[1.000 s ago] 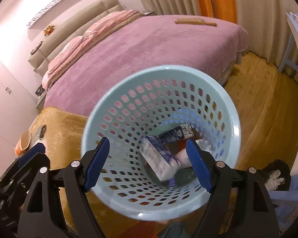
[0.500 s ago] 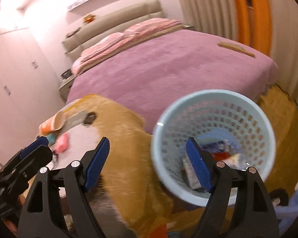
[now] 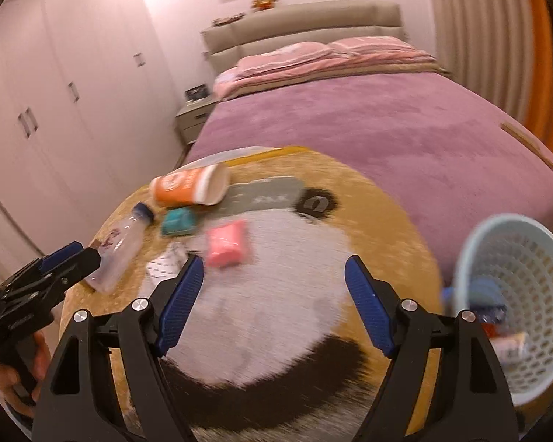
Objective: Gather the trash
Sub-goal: 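Move both tools back over the table toward the remaining trash, then grasp the clear milk bottle with the left tool while the right tool grasps the pink bag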
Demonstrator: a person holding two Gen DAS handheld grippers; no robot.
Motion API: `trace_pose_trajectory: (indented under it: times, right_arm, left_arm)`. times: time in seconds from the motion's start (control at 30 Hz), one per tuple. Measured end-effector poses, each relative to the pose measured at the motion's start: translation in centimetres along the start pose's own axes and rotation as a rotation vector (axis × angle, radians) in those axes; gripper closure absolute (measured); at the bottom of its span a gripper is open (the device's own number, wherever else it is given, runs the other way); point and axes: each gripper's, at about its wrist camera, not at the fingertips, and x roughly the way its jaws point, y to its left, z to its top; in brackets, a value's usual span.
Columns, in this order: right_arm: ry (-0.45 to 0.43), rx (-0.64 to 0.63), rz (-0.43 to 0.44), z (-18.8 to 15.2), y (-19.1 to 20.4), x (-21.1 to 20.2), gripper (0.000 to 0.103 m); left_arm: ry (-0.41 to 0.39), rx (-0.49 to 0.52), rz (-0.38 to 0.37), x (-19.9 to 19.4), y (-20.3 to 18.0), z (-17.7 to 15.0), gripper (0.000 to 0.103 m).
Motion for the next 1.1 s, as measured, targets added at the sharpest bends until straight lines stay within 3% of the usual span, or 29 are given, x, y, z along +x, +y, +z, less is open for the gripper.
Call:
trace_pose_trajectory:
  times: [0.17,0.4,0.77,1.1]
  right_arm:
    - [0.015,-0.052,0.017,0.4,2.7,3.2,0.028]
    - [0.091,-0.009,0.054,0.6,3.0,8.0,0.028]
    - [0.138,-0.013,0.007,0.1,2.3,11.8,0.028]
    - [0.135,-0.076,-0.007,0.1,3.4,12.3,0.028]
  left_arm:
    - [0.037,-0.069,0.063,0.7,5.3,-0.8,0.03]
    - [0.073,-0.05,0.118,3.1,8.2,-1.0,0.03]
    - [0.142,-0.044,0.09,6.3,9.3,0.0,0.031]
    - [0.183,0.046,0.187,9.3,7.8,0.9,0.03]
